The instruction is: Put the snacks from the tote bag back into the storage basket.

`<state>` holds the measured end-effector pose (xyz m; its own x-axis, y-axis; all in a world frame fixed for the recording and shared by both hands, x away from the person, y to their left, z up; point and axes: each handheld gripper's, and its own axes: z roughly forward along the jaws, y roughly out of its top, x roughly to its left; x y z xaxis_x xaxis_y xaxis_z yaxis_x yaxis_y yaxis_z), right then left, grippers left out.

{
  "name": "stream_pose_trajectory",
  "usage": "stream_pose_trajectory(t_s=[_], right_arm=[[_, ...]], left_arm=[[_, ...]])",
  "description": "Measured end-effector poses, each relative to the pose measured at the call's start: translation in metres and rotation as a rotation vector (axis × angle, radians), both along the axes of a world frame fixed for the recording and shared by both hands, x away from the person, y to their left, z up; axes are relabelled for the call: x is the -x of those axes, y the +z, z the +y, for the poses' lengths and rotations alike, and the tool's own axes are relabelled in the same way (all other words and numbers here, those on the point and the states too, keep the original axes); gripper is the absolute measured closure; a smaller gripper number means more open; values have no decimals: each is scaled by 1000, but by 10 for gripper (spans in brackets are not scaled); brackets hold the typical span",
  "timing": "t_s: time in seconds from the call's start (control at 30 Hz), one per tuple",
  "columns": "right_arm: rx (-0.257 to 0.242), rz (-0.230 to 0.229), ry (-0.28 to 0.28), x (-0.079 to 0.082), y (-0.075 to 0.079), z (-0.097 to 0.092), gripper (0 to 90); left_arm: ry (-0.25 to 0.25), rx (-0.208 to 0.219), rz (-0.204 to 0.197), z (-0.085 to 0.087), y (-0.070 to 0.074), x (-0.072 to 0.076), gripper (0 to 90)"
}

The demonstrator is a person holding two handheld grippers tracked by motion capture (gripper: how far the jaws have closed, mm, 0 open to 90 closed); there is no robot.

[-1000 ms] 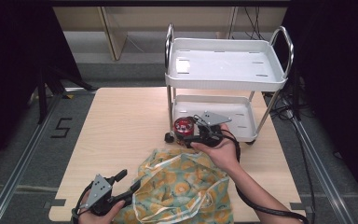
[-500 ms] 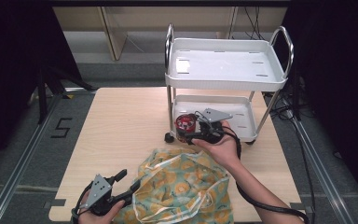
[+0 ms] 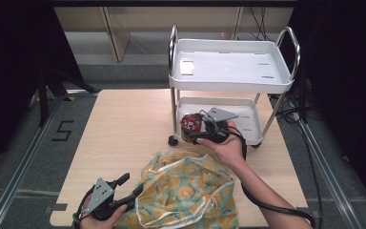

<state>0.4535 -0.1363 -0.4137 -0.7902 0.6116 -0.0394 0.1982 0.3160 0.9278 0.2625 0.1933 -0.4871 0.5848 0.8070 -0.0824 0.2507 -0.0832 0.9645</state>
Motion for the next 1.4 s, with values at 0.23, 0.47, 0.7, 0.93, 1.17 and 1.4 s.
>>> stream_pose_trajectory(t_s=[0.23, 0.47, 0.7, 0.93, 1.17, 1.4], right_arm=[[-24, 18, -7, -4, -1, 0, 265], [-6, 12, -13, -10, -2, 0, 266], [-8, 18, -25, -16, -3, 2, 266], [-3, 1, -20, -21, -2, 3, 266], [5, -3, -53, -24, -3, 3, 266], [11, -14, -50, -30, -4, 3, 266]], left_arm=[[-12, 8, -14, 0, 0, -1, 362], [1, 2, 1, 1, 0, 0, 362], [0, 2, 1, 1, 0, 0, 362], [0, -1, 0, 1, 0, 0, 363], [3, 1, 3, 1, 0, 0, 362], [4, -1, 5, 1, 0, 0, 362]])
